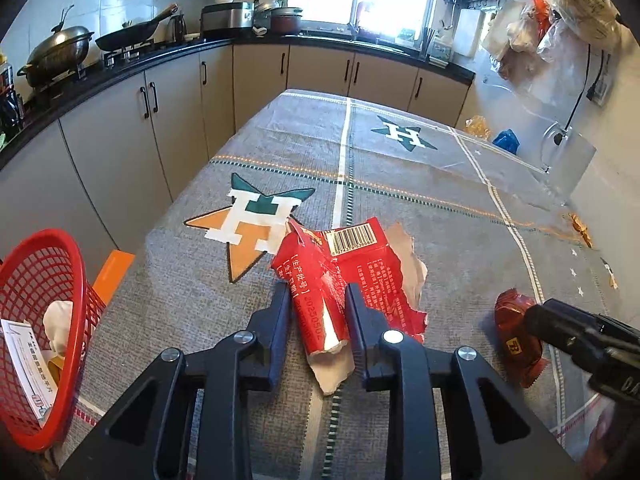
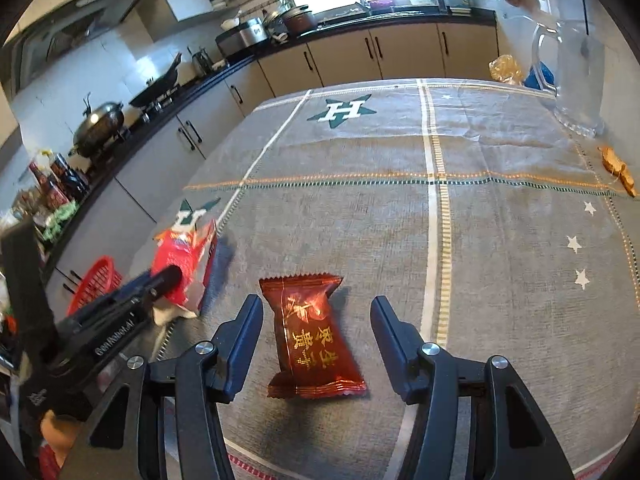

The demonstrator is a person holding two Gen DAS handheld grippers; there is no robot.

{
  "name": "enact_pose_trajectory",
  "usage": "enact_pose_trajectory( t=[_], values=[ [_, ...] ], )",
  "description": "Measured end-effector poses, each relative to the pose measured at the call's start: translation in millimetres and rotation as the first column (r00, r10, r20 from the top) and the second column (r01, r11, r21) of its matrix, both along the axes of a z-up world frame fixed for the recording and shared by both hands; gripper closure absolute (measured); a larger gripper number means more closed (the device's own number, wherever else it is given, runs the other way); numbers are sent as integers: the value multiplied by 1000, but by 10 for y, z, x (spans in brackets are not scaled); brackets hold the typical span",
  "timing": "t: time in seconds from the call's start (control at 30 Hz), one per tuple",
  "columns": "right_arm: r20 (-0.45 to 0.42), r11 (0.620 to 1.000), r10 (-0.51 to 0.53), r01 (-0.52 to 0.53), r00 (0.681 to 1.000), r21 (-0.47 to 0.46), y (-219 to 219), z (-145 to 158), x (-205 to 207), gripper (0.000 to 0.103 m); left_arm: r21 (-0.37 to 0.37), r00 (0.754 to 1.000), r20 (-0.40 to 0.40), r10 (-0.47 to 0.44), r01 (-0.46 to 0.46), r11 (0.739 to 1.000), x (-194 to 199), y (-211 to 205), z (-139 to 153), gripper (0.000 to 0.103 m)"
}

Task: Collect trash
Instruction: 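Grasp the torn red snack bag with the left tool while the right tool grasps the candy packet, then carry the red snack bag and candy packet over the red basket with both tools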

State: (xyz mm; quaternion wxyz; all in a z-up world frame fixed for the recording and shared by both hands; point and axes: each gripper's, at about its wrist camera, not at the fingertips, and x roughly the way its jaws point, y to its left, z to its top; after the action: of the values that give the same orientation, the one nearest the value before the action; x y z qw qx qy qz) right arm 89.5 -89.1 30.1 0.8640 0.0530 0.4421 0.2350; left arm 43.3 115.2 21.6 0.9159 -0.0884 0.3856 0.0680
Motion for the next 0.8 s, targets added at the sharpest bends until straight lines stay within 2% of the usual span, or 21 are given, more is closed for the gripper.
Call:
enact_pose_trajectory(
  t=[0.13, 0.3, 0.33, 0.37, 0.53, 0.8],
  values=[
    [14, 997, 22, -21, 1000, -76, 104, -40, -26, 43, 4, 1000, 5, -4, 4, 1000, -6, -12, 8, 79],
    [5, 992, 51, -50, 999, -116, 181, -106, -44, 43, 7, 1000, 9, -4, 4, 1000, -11, -19, 11, 79],
    [8, 991, 53, -52, 999, -126, 192, -111, -51, 46, 8, 1000, 11, -4, 4, 1000, -22, -21, 17, 79],
    [13, 989, 55, -53, 998, -137, 204, -121, -57, 60, 11, 1000, 15, -5, 5, 1000, -26, -27, 23, 79],
    [46, 985, 53, -45, 998, -168, 231, -120, -91, 66, 25, 999, 33, -7, 6, 1000, -55, -45, 59, 82],
    [90, 993, 40, -30, 995, -113, 184, -3, -131, 66, 36, 998, 67, -7, 5, 999, -80, -45, 122, 85]
  ],
)
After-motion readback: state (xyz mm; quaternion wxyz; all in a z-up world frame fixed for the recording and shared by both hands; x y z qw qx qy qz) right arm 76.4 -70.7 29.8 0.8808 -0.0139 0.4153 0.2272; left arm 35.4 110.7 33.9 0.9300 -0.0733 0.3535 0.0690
